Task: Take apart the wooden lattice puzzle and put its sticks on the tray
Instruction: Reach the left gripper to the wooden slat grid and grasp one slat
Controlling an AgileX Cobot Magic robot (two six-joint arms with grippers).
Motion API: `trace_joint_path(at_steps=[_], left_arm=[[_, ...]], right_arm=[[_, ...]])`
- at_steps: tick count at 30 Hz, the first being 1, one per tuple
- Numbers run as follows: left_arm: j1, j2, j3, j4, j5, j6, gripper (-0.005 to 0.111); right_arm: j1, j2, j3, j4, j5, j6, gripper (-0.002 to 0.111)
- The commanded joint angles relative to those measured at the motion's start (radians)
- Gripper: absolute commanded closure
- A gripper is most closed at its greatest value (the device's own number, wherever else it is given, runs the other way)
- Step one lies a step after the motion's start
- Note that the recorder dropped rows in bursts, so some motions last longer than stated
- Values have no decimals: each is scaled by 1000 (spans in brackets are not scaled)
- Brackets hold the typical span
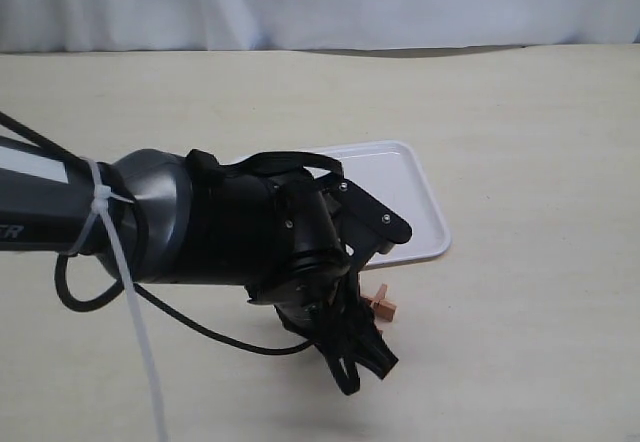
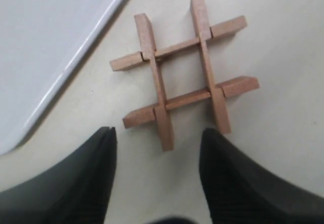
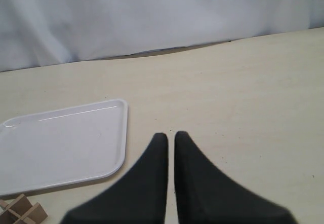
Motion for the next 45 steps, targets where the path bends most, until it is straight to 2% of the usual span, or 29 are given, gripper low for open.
trace_joint_path(at_steps=[1,9,11,19,21,34,45], left_arm=[[2,28,-5,11,-6,-25,59],[5,50,-5,18,-20,-43,59],[14,51,-5,21,-30,-46,65],[19,51,-5,21,-62,-42,102],[19,51,-5,23,-64,-31,107],[19,35,-5,30,-63,44,107],[19,-117,-31,52,-15,67,107]], right_arm=[[-4,8,4,-1,-13,1,104],[-4,8,4,-1,-13,1,104],[-4,8,4,-1,-13,1,104],[-4,8,4,-1,-13,1,104],[-4,8,4,-1,-13,1,104],[-4,8,4,-1,-13,1,104],[-4,8,4,-1,-13,1,104]])
